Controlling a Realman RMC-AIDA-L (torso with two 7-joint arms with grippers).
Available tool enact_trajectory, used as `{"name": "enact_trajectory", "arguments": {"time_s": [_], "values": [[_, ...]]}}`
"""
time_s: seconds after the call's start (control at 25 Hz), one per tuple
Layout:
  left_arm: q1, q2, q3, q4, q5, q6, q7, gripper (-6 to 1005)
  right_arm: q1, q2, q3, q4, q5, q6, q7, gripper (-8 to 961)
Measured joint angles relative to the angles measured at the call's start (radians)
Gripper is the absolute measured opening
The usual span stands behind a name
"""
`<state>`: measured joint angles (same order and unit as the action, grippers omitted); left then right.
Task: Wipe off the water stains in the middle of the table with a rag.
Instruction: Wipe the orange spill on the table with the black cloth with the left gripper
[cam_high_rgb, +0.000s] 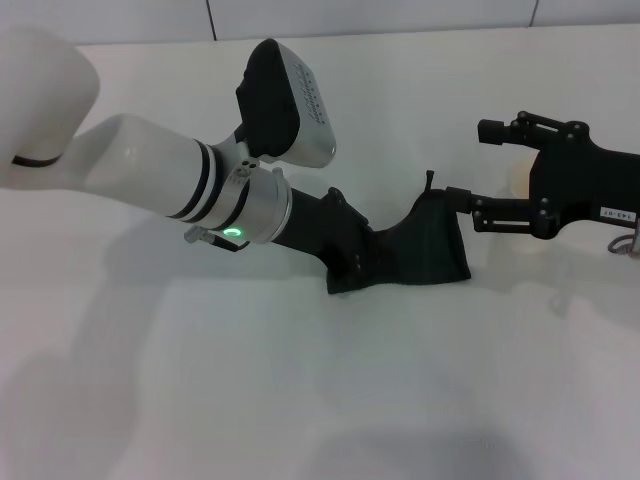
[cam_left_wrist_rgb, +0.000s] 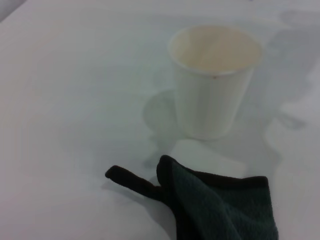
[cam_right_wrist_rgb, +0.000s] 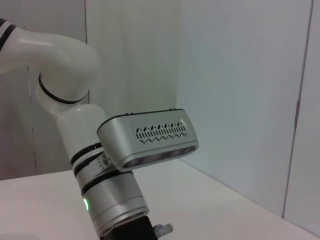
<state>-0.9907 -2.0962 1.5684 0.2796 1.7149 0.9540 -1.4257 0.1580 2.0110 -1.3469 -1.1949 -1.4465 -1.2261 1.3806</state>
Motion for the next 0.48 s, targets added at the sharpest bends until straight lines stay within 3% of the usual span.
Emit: {"name": "enact_trajectory", "arguments": {"time_s": [0.48], "values": [[0.007,0.005,0.001,0.01,0.003,-0.007,-0.002,102,0.006,0.0,-0.001,0.0,0.0,0.002,0.0,857]]}}
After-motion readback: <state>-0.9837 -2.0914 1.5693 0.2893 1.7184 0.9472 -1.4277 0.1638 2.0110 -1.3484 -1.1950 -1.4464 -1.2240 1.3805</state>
